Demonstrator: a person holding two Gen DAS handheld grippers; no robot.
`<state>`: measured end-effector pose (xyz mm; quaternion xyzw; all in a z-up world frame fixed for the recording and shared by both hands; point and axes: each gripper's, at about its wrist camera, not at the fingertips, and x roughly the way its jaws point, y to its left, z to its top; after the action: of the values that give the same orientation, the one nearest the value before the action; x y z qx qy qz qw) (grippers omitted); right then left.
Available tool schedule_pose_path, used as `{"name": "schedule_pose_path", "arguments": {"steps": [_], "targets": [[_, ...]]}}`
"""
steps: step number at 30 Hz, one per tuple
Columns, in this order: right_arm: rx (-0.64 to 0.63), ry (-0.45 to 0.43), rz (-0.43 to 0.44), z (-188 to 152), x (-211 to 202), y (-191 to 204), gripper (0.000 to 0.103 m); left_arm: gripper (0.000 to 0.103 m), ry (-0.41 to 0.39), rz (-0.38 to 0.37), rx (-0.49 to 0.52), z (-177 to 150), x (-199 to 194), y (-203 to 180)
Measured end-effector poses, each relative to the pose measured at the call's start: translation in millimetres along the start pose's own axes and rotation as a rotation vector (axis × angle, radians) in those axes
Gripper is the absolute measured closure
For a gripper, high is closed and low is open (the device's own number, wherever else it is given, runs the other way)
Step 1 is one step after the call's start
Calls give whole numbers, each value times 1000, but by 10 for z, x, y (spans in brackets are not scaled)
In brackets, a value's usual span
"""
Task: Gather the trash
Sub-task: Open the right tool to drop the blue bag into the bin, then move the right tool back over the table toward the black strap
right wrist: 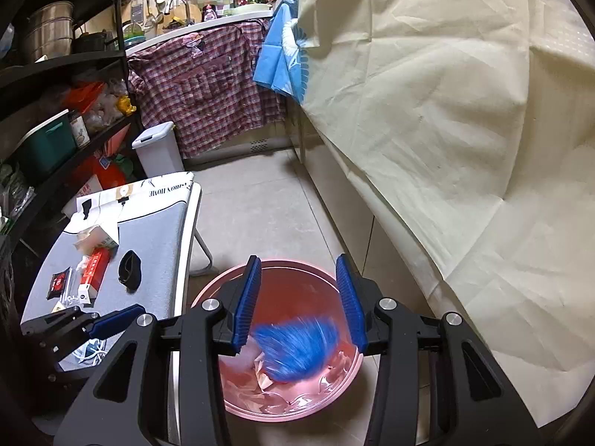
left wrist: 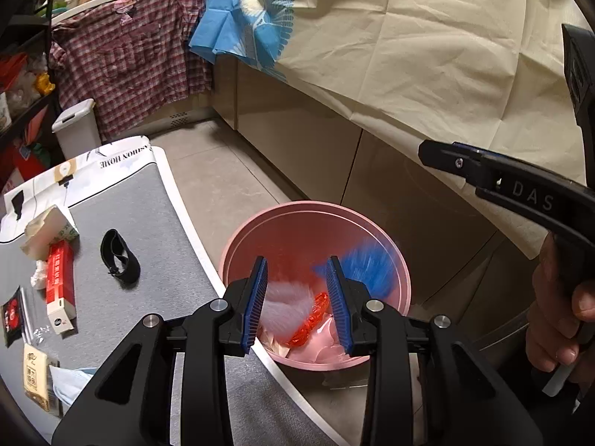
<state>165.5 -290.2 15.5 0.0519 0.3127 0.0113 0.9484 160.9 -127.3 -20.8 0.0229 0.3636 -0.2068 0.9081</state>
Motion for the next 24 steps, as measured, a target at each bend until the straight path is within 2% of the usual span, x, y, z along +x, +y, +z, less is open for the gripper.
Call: {"name": "schedule_pose_path", "arguments": {"steps": [12, 24], "targets": [[-8, -54, 30, 9, -141, 88, 60, 70, -60, 26, -24, -18, -299, 184], [-77, -138, 84, 7, -322, 427, 60, 70, -120, 75, -82, -57, -696, 582]]}}
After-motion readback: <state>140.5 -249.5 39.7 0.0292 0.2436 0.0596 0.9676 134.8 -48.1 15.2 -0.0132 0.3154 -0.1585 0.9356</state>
